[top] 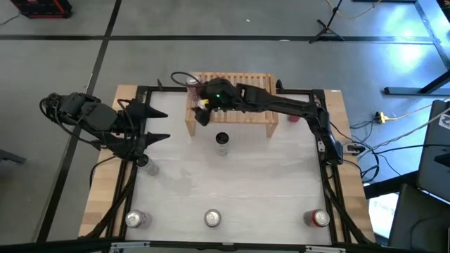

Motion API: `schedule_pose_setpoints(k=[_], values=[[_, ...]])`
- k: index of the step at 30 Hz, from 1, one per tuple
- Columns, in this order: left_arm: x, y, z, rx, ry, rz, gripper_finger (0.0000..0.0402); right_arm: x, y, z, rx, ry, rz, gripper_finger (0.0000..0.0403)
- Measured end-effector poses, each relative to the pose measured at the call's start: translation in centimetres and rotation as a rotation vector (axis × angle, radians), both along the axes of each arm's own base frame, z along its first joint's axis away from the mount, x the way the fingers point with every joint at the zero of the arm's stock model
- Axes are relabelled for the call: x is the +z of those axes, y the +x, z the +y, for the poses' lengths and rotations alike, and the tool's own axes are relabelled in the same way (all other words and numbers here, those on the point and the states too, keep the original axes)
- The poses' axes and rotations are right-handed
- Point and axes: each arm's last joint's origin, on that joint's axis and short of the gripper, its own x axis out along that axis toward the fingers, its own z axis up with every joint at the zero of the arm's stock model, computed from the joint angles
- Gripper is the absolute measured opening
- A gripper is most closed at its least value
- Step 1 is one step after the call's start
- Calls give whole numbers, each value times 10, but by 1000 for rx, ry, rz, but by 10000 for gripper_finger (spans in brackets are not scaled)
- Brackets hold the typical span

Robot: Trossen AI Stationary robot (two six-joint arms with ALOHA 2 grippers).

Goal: Place canned beverage on shelf
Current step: Put the red soda can on the shelf aligned with the red soda can

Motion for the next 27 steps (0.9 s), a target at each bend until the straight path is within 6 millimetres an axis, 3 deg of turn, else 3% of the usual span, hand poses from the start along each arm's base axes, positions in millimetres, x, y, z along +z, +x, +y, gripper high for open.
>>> schedule_pose_setpoints(k=[18, 23, 27], values=[[0, 0, 0, -6, 25, 4, 328, -13, 6, -8, -20, -12, 11, 342], [0, 0, 0, -6, 25, 4, 328, -4, 5, -9, -35, -53, -22, 342], [0, 0, 0, -6, 26, 4, 328, 19, -5, -7, -9, -75, -23, 342]])
